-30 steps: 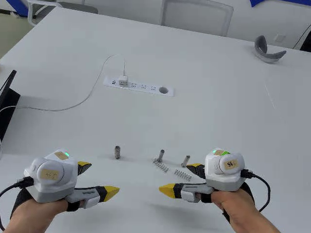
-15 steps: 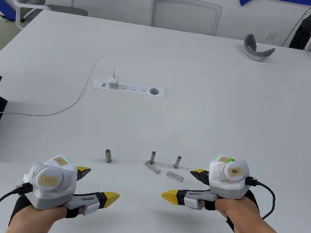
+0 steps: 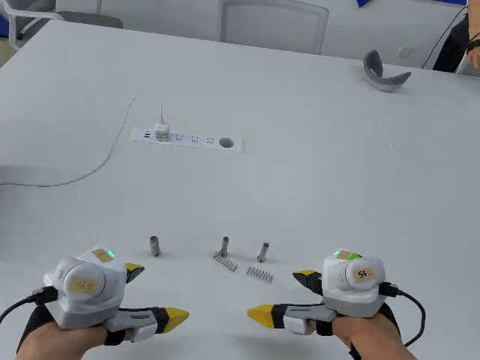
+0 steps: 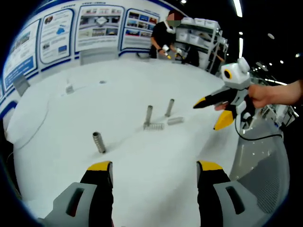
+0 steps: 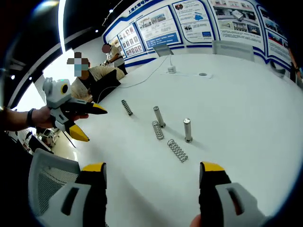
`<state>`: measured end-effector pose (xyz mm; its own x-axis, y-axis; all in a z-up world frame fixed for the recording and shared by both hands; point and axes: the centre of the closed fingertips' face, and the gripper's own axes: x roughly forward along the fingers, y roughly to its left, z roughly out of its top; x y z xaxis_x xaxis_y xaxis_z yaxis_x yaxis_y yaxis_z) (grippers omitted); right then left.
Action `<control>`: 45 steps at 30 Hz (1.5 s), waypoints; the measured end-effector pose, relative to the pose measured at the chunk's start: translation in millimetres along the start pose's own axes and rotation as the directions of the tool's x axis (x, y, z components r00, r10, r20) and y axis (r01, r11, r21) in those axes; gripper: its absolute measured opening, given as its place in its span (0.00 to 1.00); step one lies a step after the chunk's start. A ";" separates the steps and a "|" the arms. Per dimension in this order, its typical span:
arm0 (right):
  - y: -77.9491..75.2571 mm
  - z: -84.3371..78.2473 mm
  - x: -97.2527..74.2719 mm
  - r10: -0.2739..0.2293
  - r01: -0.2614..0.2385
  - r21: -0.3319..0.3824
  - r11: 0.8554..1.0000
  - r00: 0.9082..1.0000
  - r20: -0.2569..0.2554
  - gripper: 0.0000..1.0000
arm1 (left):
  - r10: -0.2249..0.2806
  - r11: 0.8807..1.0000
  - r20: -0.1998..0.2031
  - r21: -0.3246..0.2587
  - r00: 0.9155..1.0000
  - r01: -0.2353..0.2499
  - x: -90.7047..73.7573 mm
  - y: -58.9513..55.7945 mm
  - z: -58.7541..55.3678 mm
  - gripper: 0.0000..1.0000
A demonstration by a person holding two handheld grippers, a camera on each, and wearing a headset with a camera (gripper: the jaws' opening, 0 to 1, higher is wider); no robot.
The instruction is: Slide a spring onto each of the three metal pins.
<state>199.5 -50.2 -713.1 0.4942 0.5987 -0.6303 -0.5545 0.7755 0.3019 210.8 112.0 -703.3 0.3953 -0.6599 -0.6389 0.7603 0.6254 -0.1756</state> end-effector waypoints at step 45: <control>-23.5 -31.7 -34.1 -0.035 0.033 0.115 0.993 0.999 0.022 0.84 | -0.141 0.910 -0.208 0.358 0.968 0.209 104.8 -33.4 29.2 0.75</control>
<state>174.4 -95.2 -721.4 0.5280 0.5752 -0.6249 -0.4575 0.8125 0.3613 241.9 9.8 -742.4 0.1686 -0.6401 -0.7496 0.9590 0.2822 -0.0252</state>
